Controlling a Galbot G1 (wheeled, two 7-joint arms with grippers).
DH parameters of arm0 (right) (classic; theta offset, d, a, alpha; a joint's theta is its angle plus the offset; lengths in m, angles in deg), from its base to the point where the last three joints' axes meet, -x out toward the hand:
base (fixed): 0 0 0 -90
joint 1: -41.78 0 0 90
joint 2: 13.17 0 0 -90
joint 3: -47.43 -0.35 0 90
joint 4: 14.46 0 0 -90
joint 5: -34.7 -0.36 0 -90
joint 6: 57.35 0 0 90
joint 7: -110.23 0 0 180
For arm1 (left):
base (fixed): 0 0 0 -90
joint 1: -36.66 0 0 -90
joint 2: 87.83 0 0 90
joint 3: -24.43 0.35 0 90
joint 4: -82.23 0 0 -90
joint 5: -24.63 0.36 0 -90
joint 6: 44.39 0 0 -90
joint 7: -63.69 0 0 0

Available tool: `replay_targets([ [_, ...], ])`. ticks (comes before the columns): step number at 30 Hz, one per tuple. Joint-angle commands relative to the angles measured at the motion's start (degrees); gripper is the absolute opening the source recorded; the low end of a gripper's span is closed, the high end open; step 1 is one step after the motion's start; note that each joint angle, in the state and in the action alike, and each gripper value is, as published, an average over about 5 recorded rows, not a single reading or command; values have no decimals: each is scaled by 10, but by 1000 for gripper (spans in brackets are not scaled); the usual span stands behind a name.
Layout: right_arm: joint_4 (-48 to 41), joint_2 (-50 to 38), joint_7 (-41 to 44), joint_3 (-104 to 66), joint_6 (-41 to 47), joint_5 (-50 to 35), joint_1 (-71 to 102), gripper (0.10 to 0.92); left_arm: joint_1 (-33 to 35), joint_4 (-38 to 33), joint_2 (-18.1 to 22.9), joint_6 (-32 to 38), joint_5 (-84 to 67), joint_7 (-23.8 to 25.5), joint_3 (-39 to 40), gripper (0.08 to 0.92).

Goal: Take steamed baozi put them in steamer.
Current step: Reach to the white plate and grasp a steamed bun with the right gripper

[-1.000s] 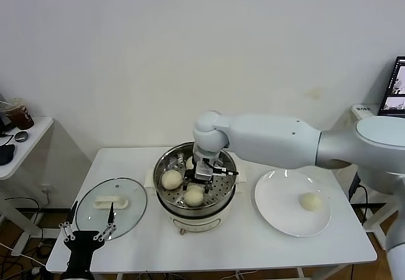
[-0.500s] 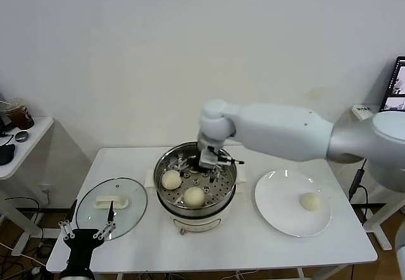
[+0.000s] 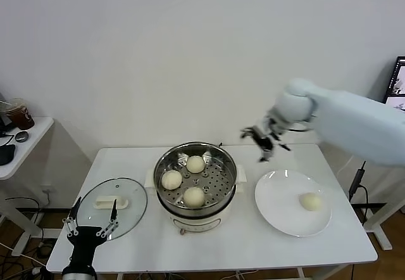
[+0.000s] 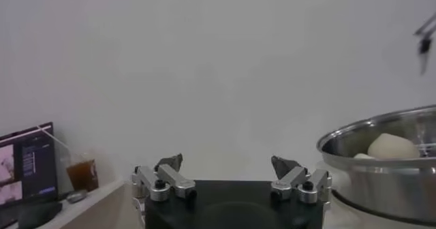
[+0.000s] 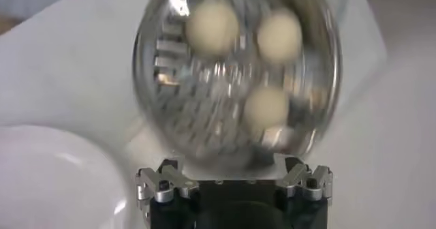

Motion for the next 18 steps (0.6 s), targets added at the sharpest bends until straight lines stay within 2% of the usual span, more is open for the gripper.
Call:
replay_targets([
  [1,-19,-173,2,-164,80,81,231,823,-1,2,-1,-1,3,1,3,823],
  [8,-62,-157,-3,-274,48,124,367,823,6,2,0,-1,8,3,0,823],
  [18,-131,-102,-7,-315,45,159,408,823,18,-2,5,0,12,4,-6,823],
])
